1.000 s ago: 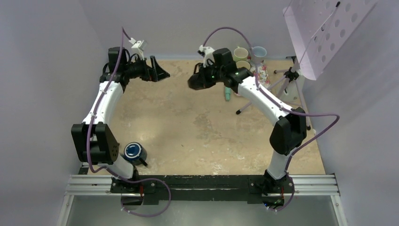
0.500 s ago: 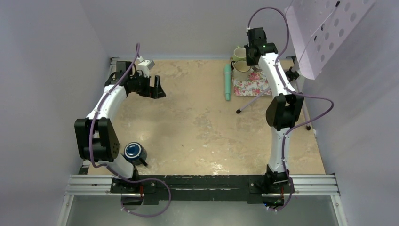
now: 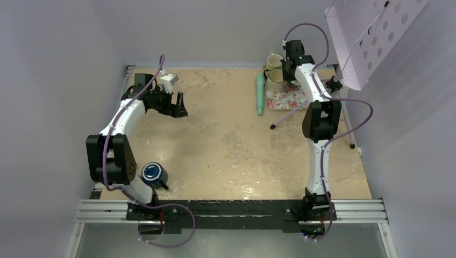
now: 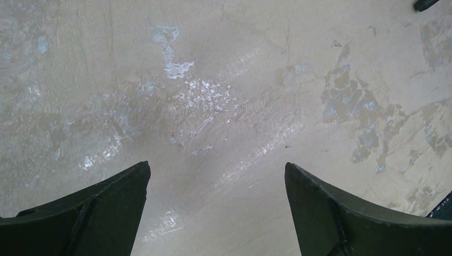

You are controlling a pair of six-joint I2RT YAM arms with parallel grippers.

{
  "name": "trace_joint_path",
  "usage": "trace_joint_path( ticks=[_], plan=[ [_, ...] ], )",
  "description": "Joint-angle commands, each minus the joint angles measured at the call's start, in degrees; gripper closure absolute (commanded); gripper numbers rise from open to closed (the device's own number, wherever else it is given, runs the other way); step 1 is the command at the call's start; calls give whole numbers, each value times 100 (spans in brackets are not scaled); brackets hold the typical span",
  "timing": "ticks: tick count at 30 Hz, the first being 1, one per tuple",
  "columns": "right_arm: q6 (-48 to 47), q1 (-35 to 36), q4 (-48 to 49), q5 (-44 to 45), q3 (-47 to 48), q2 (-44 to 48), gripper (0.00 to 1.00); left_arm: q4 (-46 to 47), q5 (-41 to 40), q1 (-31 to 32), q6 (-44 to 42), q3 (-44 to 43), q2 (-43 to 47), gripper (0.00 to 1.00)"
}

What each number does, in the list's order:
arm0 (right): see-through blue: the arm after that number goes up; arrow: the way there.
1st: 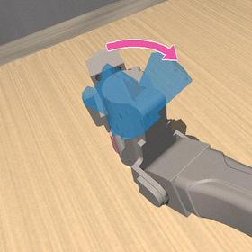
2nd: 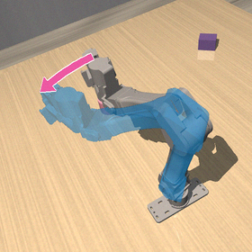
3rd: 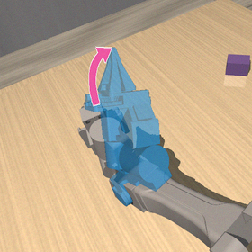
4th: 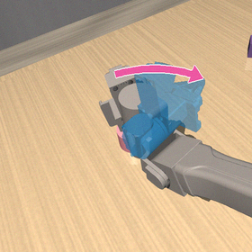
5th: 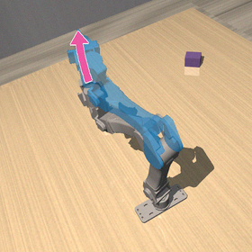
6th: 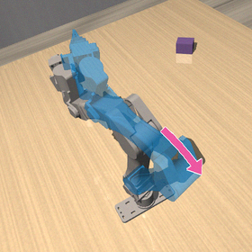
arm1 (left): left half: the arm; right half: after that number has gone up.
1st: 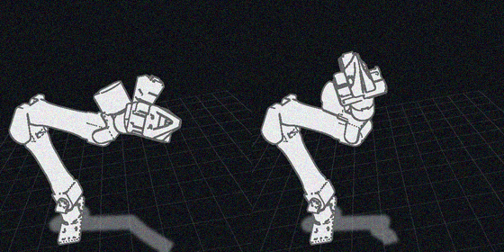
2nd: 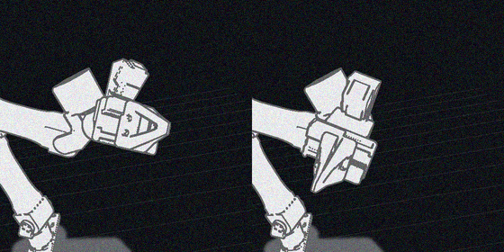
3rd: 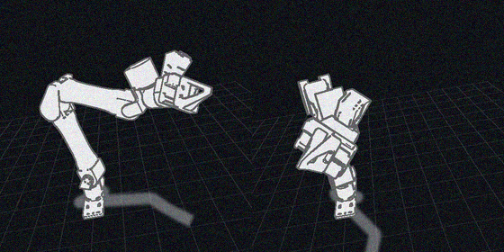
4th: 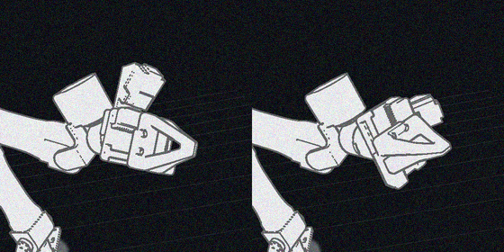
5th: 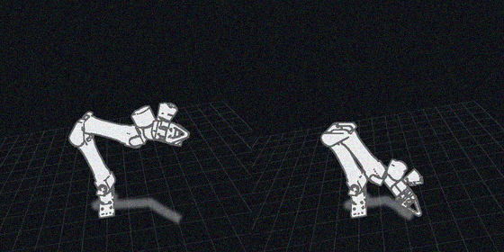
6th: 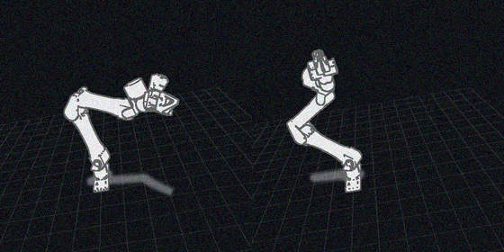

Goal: Turn the mug right side up

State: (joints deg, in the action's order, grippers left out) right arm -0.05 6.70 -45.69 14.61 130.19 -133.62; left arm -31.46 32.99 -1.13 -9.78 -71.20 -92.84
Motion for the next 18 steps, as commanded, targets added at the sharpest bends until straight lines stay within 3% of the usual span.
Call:
trace_joint_path(
  ticks=[1,10,14,18],
  plan=[
    [-187,-151,767,-279,327,18,100,44,-62,-46,-197,37,142,1],
    [-76,-333,828,-552,514,-355,100,-24,-117,-46,-248,19,128,0],
    [-100,-360,878,-517,530,-392,91,-60,-118,-46,-248,-37,77,1],
    [518,-452,727,-24,610,-419,100,-95,-118,-46,-240,-104,30,0]
  ],
)
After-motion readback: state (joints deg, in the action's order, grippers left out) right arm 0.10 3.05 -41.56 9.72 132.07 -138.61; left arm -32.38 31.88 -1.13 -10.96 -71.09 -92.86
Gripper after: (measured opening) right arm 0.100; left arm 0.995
